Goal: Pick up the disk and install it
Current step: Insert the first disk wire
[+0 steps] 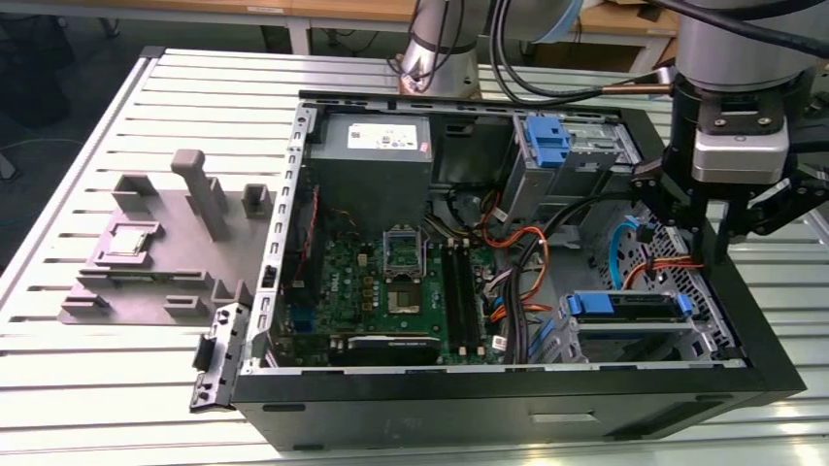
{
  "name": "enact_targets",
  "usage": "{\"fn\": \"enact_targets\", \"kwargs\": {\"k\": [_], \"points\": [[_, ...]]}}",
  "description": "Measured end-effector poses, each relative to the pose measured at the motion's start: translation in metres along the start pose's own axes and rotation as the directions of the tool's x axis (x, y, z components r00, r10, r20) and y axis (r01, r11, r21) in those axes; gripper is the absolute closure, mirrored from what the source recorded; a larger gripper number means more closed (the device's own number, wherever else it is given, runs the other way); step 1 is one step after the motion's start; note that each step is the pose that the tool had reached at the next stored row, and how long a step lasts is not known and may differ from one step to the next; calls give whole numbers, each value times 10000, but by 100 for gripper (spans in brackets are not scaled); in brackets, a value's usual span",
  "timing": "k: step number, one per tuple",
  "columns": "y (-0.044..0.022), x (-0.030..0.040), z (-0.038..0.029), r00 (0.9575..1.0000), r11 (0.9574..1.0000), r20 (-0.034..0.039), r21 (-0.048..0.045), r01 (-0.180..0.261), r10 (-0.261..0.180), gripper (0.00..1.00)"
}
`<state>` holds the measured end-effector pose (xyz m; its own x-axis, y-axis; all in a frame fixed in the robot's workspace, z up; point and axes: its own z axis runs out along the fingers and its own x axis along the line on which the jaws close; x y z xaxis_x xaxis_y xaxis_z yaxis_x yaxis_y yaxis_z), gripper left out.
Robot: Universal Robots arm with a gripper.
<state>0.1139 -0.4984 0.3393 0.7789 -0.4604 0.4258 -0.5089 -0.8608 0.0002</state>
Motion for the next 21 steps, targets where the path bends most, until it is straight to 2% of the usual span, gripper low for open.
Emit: {"fn": "enact_targets", "kwargs": {"k": [4, 11, 12, 21], "points": [[12, 5, 4, 10000, 10000, -1, 23, 47, -47, 75], [48, 19, 21, 9995, 9994, -3, 143, 302, -302, 75], [72, 16, 21, 9994, 9992, -3, 169, 356, -356, 75], [92, 19, 23, 9992, 9990, 1, 203, 403, -403, 75]]}}
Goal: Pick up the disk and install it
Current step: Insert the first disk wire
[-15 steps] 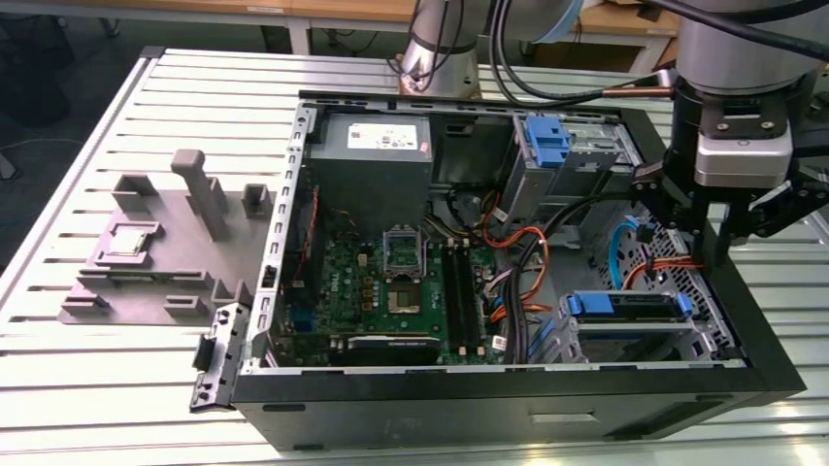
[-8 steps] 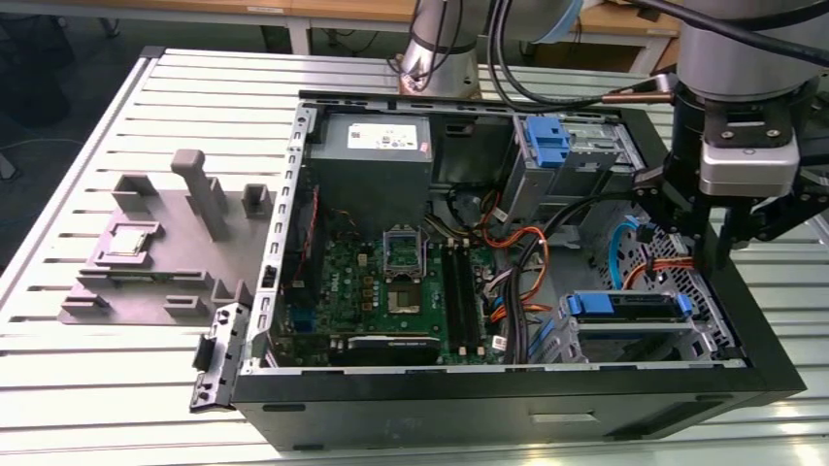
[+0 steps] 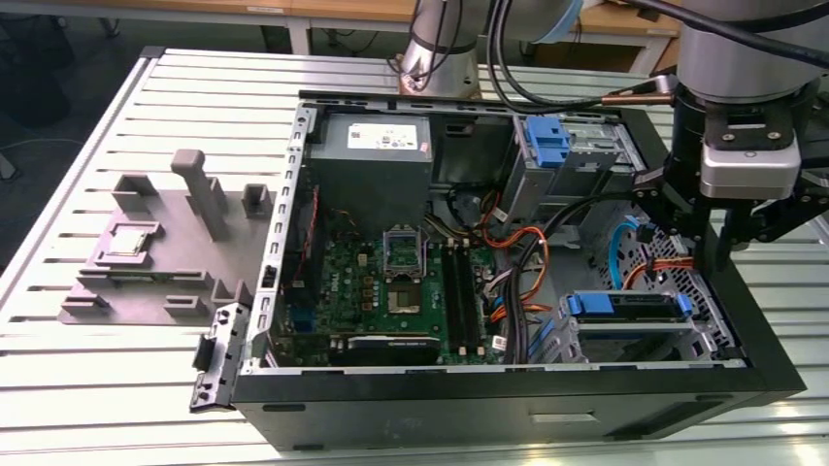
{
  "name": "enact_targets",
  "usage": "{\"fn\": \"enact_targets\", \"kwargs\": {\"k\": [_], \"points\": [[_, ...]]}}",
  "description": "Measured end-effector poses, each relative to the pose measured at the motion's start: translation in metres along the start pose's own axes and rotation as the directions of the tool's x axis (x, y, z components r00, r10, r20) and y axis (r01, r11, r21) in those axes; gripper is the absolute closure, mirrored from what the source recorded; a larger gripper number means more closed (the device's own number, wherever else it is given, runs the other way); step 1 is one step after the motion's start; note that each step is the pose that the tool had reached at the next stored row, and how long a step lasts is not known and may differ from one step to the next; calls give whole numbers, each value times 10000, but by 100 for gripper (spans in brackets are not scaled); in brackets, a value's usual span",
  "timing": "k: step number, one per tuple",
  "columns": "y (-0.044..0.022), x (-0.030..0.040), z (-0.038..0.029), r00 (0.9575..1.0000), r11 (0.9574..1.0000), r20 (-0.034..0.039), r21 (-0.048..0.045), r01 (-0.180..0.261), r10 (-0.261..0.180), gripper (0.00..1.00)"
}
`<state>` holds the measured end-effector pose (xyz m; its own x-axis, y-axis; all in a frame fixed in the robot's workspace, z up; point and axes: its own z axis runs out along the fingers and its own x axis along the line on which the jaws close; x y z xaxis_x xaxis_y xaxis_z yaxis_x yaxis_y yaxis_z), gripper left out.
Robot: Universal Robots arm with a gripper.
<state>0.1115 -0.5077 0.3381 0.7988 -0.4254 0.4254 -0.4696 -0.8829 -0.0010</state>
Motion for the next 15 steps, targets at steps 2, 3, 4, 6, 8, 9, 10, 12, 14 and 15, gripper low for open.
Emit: {"fn": "enact_targets", "kwargs": {"k": [2, 3, 4, 6, 8, 9, 10, 12, 14, 15], "points": [[0, -1, 1, 10000, 10000, 6, 11, -3, 3, 75], [0, 0, 1, 10000, 10000, 7, 13, -3, 3, 75], [0, 0, 0, 10000, 10000, 7, 13, -3, 3, 75], [0, 0, 0, 10000, 10000, 7, 13, -3, 3, 76], [0, 0, 0, 10000, 10000, 8, 13, -3, 3, 83], [0, 0, 0, 10000, 10000, 8, 14, -4, 4, 84], [1, 3, -7, 10000, 10000, 7, 12, -3, 3, 84], [0, 16, -34, 10000, 10000, 8, 14, -3, 3, 84], [0, 26, -55, 10000, 10000, 7, 13, -3, 3, 84], [0, 25, -55, 10000, 10000, 8, 14, -4, 4, 84]]}}
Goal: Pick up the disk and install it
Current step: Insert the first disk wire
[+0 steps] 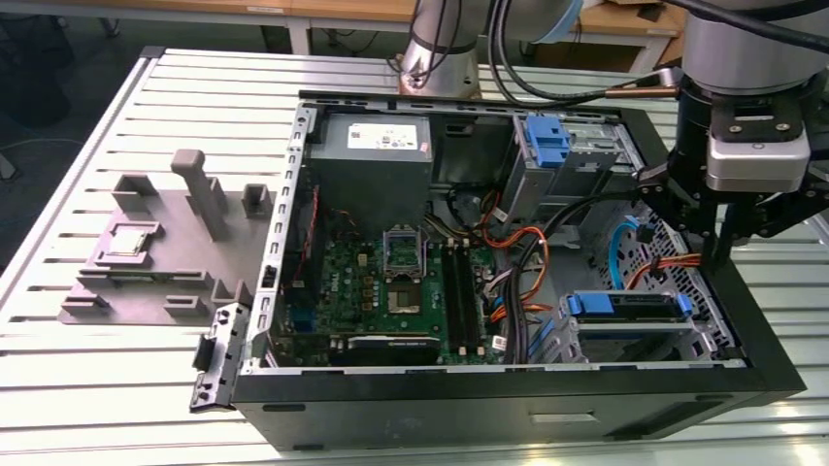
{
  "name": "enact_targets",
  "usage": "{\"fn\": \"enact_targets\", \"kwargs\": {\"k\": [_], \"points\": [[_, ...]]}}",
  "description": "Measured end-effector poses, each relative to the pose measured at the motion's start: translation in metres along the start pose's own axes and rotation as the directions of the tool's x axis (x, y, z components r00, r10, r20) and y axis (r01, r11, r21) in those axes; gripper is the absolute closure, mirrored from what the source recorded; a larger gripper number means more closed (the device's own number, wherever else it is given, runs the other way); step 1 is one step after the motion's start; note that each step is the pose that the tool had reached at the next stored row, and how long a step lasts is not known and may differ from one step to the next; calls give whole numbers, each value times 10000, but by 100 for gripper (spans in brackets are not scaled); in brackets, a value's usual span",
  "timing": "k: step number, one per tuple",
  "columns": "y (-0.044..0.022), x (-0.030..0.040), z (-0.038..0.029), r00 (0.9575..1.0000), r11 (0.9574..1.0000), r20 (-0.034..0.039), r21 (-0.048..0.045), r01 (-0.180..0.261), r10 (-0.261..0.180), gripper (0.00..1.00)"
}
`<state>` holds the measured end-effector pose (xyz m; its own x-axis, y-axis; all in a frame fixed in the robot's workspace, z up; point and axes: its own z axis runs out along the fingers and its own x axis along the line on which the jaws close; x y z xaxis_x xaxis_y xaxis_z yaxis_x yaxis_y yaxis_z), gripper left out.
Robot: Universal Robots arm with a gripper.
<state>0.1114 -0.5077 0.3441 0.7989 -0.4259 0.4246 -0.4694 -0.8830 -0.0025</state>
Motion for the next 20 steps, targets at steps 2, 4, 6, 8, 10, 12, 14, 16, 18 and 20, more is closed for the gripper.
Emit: {"fn": "enact_targets", "kwargs": {"k": [2, 4, 6, 8, 10, 12, 14, 16, 18, 20], "points": [[0, 0, 0, 10000, 10000, 0, 1, 0, 0, 84], [0, 0, -1, 10000, 10000, 0, 0, 1, -1, 84], [8, -12, -9, 10000, 10000, -1, -4, 1, -1, 84], [20, -32, -17, 10000, 10000, -1, -1, 1, -1, 84], [28, -47, -23, 10000, 10000, 0, -7, -14, 14, 84], [29, -49, -23, 9998, 9997, -2, -100, -216, 216, 84], [29, -49, -24, 9985, 9982, -9, -254, -542, 542, 84], [29, -49, -24, 9962, 9953, -22, -412, -874, 874, 84], [29, -49, -24, 9928, 9912, -39, -564, -1196, 1196, 84], [29, -49, -24, 9884, 9858, -59, -714, -1519, 1519, 84]]}}
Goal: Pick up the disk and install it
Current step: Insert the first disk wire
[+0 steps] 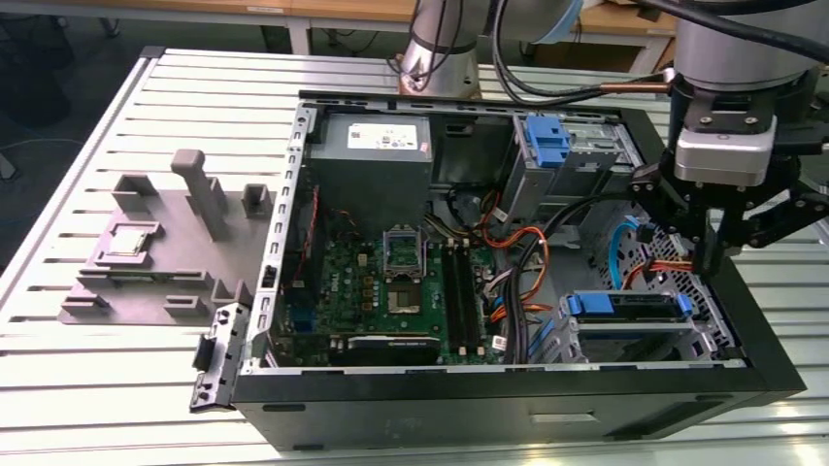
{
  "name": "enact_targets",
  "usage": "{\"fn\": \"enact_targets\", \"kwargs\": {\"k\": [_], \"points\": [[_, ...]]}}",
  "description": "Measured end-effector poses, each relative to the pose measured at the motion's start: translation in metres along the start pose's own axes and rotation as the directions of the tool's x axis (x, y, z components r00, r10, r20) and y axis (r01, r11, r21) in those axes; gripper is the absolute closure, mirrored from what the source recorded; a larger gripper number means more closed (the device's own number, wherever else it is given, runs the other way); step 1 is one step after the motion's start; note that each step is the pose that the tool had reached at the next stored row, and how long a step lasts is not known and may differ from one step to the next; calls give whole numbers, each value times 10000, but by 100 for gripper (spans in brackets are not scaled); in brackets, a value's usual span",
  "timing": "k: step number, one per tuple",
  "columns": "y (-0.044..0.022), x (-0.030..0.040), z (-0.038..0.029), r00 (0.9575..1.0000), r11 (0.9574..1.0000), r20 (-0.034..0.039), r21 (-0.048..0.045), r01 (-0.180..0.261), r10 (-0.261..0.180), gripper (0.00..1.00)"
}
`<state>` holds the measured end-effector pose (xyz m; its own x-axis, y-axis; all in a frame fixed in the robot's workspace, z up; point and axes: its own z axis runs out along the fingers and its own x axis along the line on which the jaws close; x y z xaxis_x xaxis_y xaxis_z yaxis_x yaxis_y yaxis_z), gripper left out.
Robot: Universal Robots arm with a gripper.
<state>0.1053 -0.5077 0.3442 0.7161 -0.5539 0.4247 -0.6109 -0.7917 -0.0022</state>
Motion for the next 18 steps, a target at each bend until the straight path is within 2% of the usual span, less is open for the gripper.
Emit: {"fn": "enact_targets", "kwargs": {"k": [4, 8, 11, 13, 18], "points": [[0, 0, 0, 9979, 9974, -12, -305, -651, 651, 84], [-1, 0, -1, 9915, 9897, -45, -610, -1297, 1297, 84], [0, -1, 1, 9838, 9802, -81, -841, -1794, 1793, 84], [0, -1, 2, 9774, 9724, -112, -991, -2112, 2111, 84], [-1, -2, 3, 9620, 9536, -186, -1279, -2726, 2725, 84]]}}
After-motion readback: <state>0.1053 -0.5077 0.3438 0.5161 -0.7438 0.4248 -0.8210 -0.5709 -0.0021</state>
